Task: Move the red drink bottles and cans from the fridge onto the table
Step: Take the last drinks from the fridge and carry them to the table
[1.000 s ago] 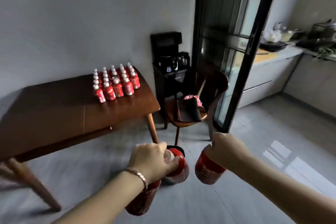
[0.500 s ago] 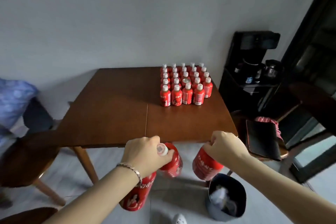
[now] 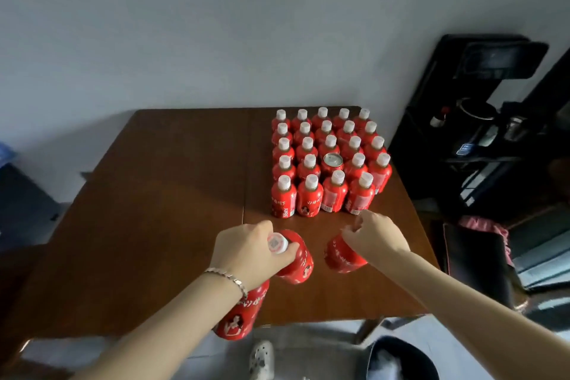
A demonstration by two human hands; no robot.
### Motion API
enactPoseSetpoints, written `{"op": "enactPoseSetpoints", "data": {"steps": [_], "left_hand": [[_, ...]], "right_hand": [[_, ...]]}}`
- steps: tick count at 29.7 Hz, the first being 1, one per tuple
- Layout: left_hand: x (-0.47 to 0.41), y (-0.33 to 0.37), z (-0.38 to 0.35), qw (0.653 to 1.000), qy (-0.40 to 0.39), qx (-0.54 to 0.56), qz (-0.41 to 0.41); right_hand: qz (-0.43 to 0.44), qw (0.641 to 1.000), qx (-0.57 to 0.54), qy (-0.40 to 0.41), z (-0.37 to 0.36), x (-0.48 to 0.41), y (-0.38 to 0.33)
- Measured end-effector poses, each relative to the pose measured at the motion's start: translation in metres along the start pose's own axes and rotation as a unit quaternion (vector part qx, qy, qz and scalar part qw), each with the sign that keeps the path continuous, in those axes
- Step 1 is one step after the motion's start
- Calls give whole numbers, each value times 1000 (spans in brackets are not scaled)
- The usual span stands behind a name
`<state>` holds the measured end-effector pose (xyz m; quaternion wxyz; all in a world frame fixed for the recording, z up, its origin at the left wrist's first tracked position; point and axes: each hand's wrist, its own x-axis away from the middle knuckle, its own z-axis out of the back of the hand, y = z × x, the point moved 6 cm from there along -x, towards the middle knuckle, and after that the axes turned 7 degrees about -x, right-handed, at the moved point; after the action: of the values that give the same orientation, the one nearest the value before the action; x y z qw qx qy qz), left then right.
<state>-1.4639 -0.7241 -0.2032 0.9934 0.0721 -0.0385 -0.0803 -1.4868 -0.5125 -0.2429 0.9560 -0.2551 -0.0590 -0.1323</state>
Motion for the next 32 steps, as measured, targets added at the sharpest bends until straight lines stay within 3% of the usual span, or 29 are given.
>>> {"op": "enactPoseSetpoints", "data": {"steps": [14, 23, 29, 31, 32], "left_hand": [[-148, 61, -59, 982, 0, 24, -186], [-180, 96, -80, 983, -10, 37, -178], [-198, 102, -86, 990, -2, 31, -140], [-202, 104, -87, 991, 7, 20, -132], [-204, 104, -89, 991, 8, 22, -135]], "right_hand": [[-260, 957, -98, 79, 10, -105, 113], [-263, 937, -221, 69, 9, -198, 137], [-341, 837, -419, 82, -8, -211, 155], [-405, 778, -477, 48, -29, -202, 164], [-428, 728, -535, 28, -40, -197, 162]]}}
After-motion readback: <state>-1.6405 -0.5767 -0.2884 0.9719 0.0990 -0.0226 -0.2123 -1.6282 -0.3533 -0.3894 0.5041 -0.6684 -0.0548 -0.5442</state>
